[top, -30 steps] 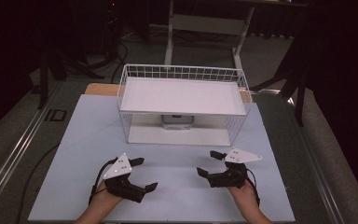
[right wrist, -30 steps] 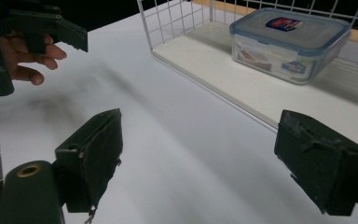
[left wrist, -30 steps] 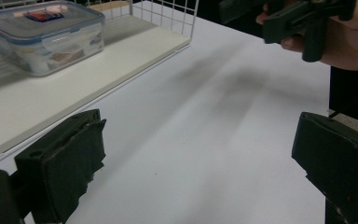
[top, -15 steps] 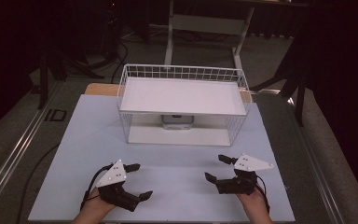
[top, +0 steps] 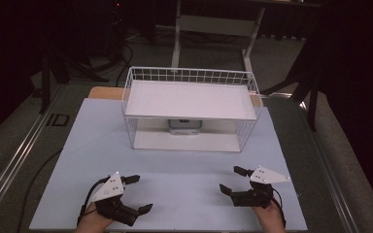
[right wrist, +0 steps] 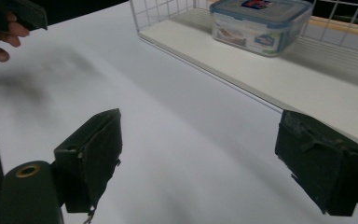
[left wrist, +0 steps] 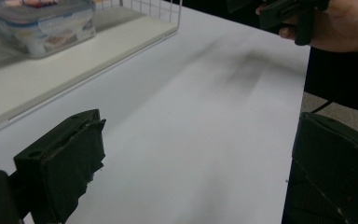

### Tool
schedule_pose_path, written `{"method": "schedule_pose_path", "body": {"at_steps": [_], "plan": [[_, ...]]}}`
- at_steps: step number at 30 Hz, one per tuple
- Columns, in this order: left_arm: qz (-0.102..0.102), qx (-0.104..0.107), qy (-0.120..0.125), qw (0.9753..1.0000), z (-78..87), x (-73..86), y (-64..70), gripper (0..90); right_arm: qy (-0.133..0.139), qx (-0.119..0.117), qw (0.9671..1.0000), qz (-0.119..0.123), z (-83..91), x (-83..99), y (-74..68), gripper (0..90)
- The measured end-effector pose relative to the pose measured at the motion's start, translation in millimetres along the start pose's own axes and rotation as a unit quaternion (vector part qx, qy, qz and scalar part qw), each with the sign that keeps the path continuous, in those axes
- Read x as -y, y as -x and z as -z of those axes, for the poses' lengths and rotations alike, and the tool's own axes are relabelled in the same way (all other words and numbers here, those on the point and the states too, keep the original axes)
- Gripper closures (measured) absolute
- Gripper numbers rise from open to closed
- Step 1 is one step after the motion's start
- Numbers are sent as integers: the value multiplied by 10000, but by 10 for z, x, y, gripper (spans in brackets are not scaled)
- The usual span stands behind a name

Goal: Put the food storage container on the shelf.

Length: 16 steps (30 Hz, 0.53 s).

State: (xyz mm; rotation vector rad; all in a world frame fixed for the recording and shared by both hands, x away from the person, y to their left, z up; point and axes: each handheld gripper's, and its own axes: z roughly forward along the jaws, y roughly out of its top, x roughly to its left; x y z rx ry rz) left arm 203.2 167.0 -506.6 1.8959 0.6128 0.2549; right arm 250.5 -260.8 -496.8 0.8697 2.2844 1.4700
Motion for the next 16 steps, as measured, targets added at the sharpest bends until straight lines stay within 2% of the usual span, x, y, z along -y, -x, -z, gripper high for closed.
{"method": "schedule_pose_path", "body": {"at_steps": [4,6,8,16], "plan": [[-22,-15,42,10000,1,33,-28,30,-60,74,9999,-44,-22,69,66,148],[25,-31,40,10000,-1,38,-42,30,-95,113,9999,13,-29,76,77,148],[155,-48,67,9998,-12,69,-89,30,-80,85,9999,-51,-29,85,117,148],[130,-131,114,9998,-45,72,-117,30,86,76,9999,-119,17,69,135,148]]}}
